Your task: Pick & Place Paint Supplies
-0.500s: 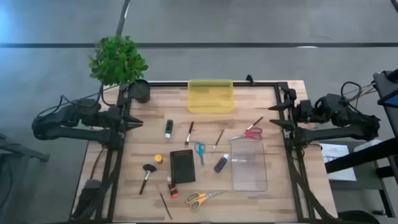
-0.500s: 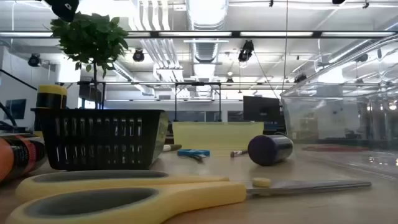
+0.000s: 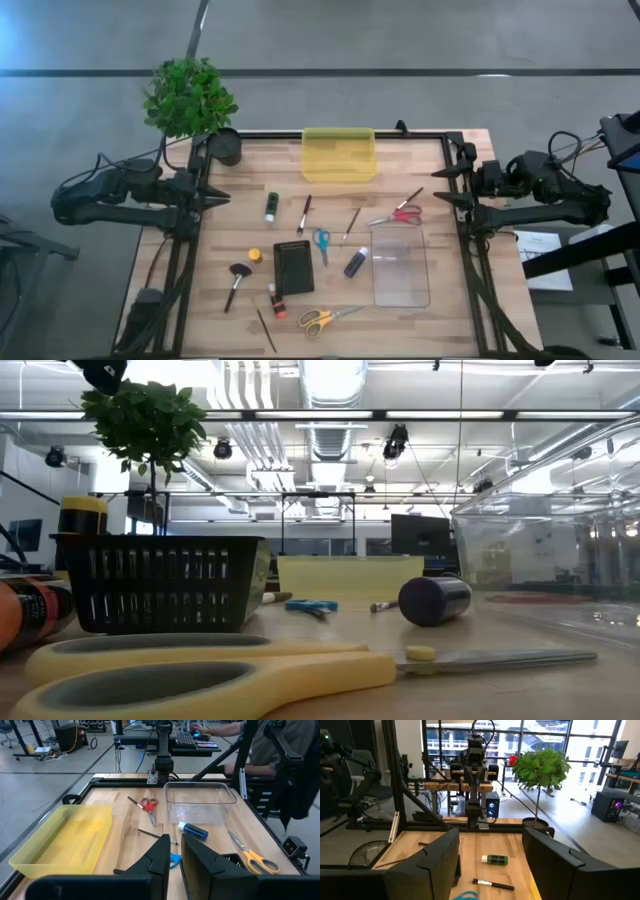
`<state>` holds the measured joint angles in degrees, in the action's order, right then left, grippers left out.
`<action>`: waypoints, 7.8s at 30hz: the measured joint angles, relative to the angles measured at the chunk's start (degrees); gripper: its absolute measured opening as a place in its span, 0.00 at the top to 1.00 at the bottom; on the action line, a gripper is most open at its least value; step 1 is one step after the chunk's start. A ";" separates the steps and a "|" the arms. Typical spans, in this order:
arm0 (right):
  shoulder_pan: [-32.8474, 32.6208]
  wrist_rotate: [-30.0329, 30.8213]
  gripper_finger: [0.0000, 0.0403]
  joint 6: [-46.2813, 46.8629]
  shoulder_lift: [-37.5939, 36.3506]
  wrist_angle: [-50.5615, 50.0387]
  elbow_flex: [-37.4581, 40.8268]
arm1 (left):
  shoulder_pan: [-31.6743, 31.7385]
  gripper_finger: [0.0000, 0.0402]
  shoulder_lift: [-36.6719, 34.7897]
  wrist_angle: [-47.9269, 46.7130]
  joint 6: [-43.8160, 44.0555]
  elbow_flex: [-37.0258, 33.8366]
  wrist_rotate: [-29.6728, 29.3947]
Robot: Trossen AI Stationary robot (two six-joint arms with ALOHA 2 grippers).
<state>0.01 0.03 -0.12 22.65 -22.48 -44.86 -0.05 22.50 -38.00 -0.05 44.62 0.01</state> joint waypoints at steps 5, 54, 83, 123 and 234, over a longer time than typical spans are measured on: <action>0.00 0.00 0.46 -0.01 0.02 -0.01 0.01 | 0.01 0.86 -0.01 0.00 0.00 -0.01 -0.01; -0.13 -11.39 0.46 25.80 7.72 12.44 0.08 | 0.02 0.86 -0.02 0.00 0.00 0.00 -0.02; -5.77 -19.54 0.46 20.48 7.21 14.21 -4.59 | 0.00 0.86 7.92 10.96 30.53 0.00 -7.95; -5.62 -8.80 0.46 16.88 33.89 -46.94 -29.06 | -0.42 0.86 16.93 29.04 -34.79 10.11 -1.63; 27.76 -0.19 0.46 14.88 59.64 -21.02 8.26 | -1.34 0.86 26.36 48.94 -31.39 -5.57 26.21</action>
<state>27.77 -0.16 14.76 82.29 -43.50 -36.60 -1.39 48.86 10.94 -31.44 39.05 26.22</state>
